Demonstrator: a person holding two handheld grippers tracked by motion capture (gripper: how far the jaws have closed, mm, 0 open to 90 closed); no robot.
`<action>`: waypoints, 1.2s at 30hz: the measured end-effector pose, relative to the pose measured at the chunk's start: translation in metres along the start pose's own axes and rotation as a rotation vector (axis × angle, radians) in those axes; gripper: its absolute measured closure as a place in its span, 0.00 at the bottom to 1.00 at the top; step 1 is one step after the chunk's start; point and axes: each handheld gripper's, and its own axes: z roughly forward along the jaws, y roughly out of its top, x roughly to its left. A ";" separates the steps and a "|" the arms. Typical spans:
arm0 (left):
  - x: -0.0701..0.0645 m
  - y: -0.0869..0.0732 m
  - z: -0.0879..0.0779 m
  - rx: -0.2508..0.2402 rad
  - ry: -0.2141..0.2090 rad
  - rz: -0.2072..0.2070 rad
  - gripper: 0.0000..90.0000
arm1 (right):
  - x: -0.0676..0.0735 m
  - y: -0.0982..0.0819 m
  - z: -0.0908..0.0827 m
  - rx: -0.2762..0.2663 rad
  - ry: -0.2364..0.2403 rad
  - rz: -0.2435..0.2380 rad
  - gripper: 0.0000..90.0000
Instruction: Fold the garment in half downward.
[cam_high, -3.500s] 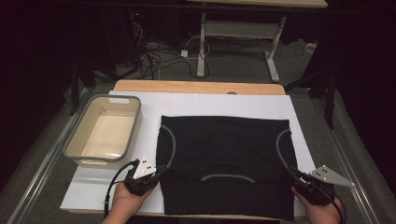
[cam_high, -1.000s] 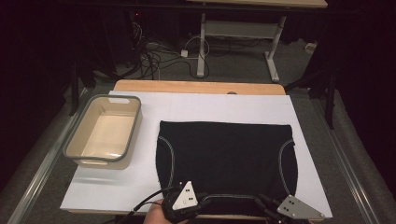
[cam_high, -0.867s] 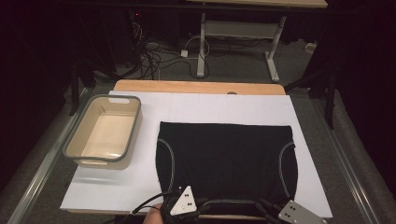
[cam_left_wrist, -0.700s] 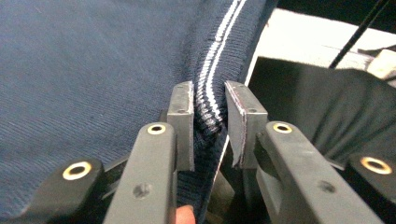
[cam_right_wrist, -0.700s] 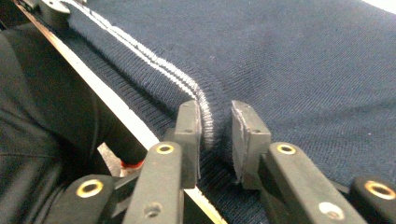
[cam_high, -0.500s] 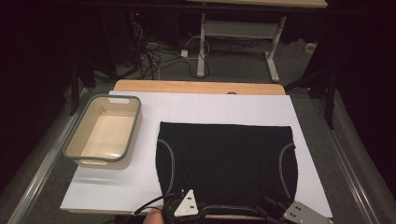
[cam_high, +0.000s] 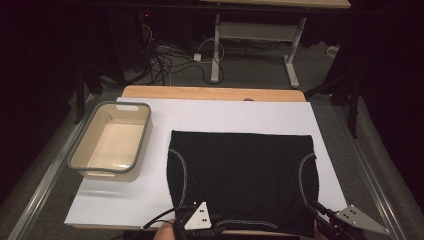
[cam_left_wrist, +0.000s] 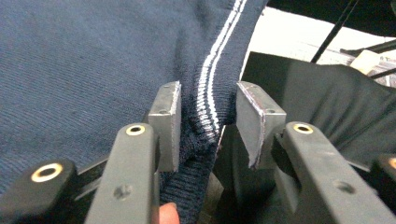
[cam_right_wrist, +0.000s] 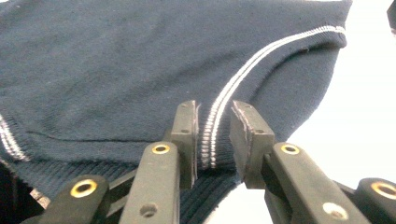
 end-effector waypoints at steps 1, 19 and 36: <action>0.000 0.000 -0.001 -0.006 0.001 0.000 0.64 | -0.001 0.000 0.001 0.004 -0.002 0.004 0.79; 0.032 -0.007 -0.030 -0.187 0.042 -0.103 0.40 | 0.000 0.000 0.013 0.084 0.022 0.001 0.92; 0.092 -0.031 -0.056 -0.186 0.286 -0.195 0.15 | -0.006 -0.005 0.002 0.035 0.031 0.044 0.69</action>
